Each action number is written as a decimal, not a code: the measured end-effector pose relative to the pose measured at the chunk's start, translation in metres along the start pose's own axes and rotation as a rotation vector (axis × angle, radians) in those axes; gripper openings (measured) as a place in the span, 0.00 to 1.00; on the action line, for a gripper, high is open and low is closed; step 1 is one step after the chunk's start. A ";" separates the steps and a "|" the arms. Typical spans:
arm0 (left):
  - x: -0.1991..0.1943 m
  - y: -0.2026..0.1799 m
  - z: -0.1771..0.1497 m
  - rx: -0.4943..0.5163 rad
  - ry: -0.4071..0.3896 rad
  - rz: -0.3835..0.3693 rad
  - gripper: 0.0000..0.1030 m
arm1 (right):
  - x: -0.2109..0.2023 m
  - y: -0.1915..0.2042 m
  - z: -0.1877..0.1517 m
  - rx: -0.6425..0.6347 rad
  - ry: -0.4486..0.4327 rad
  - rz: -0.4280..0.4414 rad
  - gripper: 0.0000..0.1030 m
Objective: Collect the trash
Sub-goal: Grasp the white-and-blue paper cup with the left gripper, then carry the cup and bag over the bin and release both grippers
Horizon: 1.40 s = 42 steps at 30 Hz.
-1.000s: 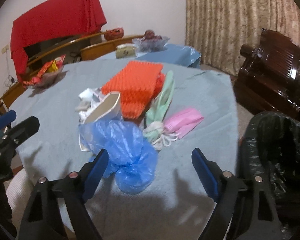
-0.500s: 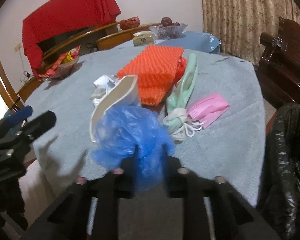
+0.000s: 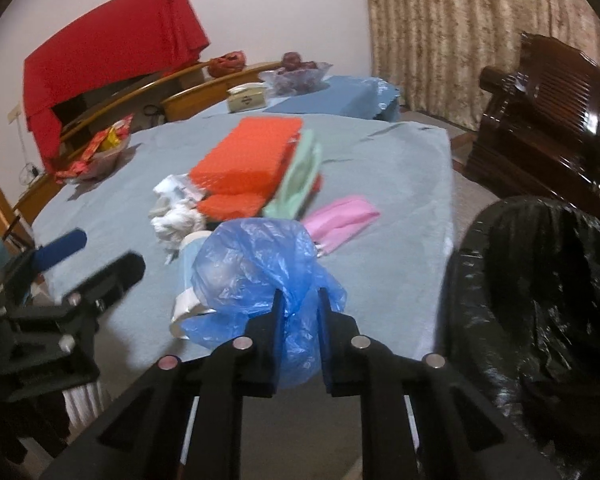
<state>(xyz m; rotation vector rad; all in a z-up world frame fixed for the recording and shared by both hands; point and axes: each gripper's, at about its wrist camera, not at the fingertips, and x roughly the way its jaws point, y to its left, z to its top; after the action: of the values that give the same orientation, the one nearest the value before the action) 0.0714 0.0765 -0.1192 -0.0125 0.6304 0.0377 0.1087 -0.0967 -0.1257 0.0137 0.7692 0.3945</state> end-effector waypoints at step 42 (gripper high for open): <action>0.034 -0.020 -0.002 -0.029 0.123 -0.167 0.25 | -0.014 -0.017 0.004 0.010 -0.045 -0.049 0.15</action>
<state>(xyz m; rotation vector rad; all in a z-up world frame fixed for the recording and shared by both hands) 0.0983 0.0576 -0.1413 -0.0961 0.7500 -0.1164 0.1081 -0.1172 -0.1160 0.0131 0.7255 0.3428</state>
